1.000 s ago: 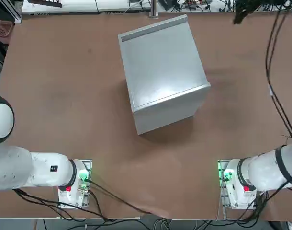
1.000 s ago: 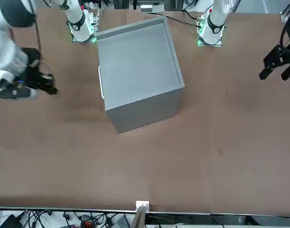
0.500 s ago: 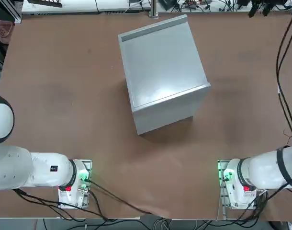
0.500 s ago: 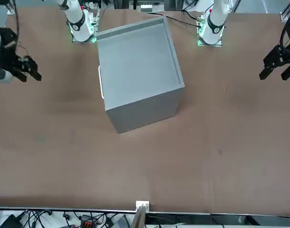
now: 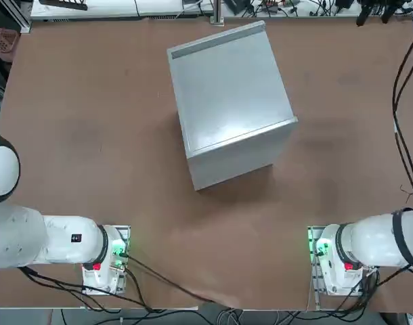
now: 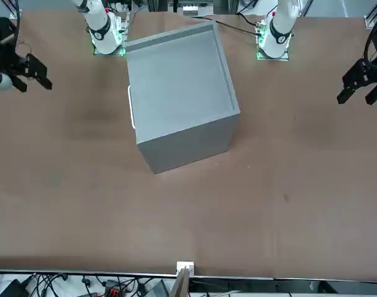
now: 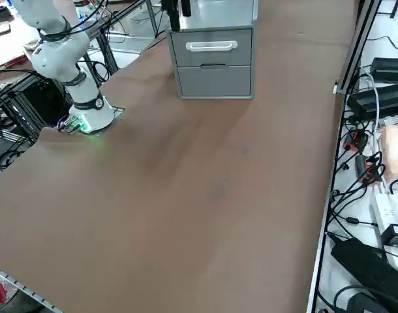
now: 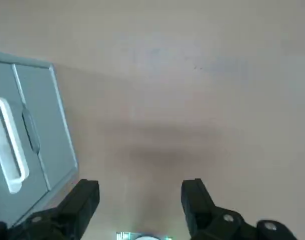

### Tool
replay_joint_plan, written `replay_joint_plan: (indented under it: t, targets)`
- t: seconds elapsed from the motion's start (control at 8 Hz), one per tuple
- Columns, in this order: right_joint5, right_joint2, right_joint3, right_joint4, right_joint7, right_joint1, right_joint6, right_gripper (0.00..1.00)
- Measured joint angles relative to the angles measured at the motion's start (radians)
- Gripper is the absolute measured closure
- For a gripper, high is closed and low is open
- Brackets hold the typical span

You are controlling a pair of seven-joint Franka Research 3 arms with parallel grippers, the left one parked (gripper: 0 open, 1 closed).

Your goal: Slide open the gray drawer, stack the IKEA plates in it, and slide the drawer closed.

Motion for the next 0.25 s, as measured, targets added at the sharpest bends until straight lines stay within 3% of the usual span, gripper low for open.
replay_joint_plan:
  t: [0.25]
  targets:
    - [-0.001, -0.025, 0.019, -0.016, 0.000, -0.010, -0.007, 0.00]
